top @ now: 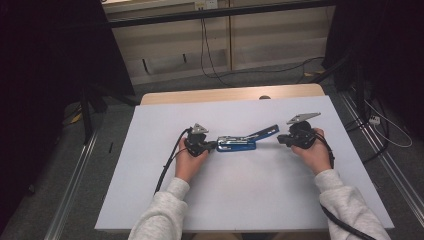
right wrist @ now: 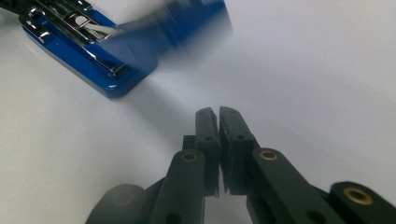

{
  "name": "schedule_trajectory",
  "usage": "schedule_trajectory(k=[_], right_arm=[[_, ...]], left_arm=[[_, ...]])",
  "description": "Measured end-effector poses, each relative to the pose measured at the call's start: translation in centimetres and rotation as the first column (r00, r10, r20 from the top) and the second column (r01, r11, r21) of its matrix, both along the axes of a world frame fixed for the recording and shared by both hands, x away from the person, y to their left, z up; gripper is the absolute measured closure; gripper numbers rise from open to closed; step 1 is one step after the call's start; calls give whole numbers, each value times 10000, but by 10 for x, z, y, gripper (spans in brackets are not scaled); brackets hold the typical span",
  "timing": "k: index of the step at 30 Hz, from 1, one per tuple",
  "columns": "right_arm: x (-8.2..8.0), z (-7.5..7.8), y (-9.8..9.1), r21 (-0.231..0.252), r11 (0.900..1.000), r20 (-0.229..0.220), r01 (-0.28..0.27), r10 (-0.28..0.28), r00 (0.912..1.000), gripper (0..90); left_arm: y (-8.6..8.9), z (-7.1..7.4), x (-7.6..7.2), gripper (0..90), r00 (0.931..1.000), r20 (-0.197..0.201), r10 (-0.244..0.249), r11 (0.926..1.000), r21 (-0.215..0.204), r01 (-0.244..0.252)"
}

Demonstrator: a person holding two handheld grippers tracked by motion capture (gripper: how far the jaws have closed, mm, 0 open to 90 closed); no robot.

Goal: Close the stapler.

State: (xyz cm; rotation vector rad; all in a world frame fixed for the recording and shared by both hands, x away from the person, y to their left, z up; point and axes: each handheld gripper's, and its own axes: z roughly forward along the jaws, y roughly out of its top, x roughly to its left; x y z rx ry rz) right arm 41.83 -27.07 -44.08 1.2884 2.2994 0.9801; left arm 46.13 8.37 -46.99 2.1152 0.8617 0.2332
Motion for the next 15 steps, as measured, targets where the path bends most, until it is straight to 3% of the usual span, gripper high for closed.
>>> schedule_trajectory(k=[4, 7, 8, 9, 11, 12, 13, 14, 15], right_arm=[[0, -1, 3, 2, 10000, -29, 20, -20, 10000, 824], [-1, -2, 3, 55, 10000, -26, 1, -1, 10000, 775], [-1, -2, 3, 190, 9998, -20, -24, 24, 10000, 762], [-2, -2, 3, 234, 9997, -43, 44, -43, 10000, 715], [-4, -3, 2, 500, 9986, -122, 151, -145, 9998, 599], [-4, -3, 2, 500, 9986, -122, 151, -145, 9998, 599], [-6, -2, 2, 520, 9986, -93, 107, -103, 9999, 547], [-6, -2, 2, 520, 9986, -93, 107, -103, 9999, 547], [-9, 0, 2, 600, 9982, -91, 80, -75, 9999, 493]], left_arm=[[1, 0, 1, 892, 9999, -119, 75, 9999, -95, -77], [3, 1, 1, 737, 9994, -187, 279, 9994, -223, -283], [3, 2, 1, 737, 9991, -142, 408, 9990, -173, -411], [4, 3, 0, 631, 9982, -167, 581, 9981, -211, -584], [10, 9, -2, 502, 9971, -135, 753, 9961, -454, -758], [10, 9, -2, 445, 9971, -135, 753, 9961, -454, -758], [15, 13, -5, 426, 9976, -242, 651, 9952, -710, -667], [15, 13, -5, 415, 9976, -242, 651, 9952, -710, -667], [20, 17, -10, 367, 9983, -146, 564, 9947, -851, -574]])
